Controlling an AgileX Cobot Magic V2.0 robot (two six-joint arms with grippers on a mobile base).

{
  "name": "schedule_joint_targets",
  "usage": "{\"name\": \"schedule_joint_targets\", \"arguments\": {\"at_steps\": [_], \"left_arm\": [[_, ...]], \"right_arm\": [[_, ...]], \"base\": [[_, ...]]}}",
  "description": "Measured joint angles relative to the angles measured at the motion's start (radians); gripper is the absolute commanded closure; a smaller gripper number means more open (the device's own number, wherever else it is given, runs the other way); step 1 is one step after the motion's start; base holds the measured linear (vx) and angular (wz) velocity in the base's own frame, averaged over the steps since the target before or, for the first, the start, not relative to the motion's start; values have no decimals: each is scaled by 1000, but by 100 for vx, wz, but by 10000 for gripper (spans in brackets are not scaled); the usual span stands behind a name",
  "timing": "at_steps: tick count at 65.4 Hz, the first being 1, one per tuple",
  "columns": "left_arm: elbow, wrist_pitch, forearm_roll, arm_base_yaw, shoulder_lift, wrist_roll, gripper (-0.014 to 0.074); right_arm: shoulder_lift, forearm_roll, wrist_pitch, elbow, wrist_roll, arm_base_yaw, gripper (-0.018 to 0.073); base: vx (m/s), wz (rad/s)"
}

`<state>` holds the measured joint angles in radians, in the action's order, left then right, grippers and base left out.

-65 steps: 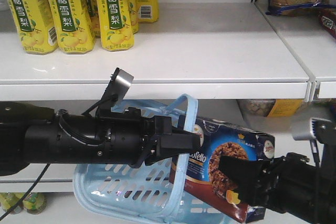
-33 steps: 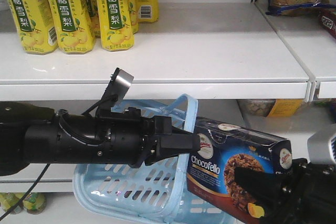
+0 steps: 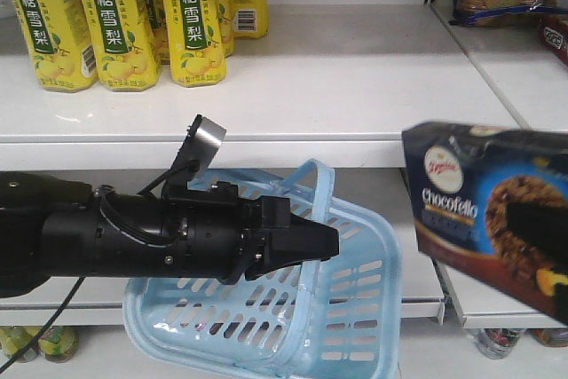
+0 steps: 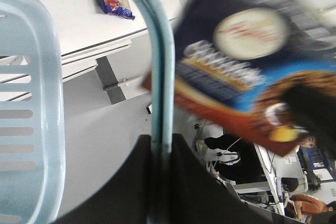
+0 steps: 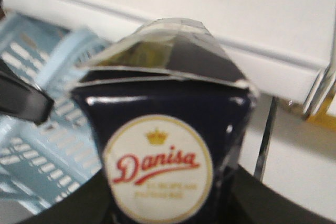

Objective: Left arm holds basket, right arm returns cookies
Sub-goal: 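Lift the box out of the basket and raise it to the upper shelf, then lower the box upright onto the upper shelf with the right gripper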

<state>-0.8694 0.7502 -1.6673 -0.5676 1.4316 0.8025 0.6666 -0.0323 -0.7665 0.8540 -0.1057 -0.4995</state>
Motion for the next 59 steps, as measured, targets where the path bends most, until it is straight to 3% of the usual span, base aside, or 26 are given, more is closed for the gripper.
{"name": "schedule_joint_targets", "arguments": {"at_steps": [22,40,45,59], "left_arm": [[0,0,0,0,0,0,599],[0,3,0,0,0,0,599],[0,3,0,0,0,0,599],[0,3,0,0,0,0,599]], "right_arm": [[-39,-12,142,128,-27,0,434],[180,-155,298,148,-160,4,432],[241,-183,312,171,-209,29,431],[362,-201,361,223,-249,200,430]], "base": [[0,0],[0,0],[0,0],[0,0]]}}
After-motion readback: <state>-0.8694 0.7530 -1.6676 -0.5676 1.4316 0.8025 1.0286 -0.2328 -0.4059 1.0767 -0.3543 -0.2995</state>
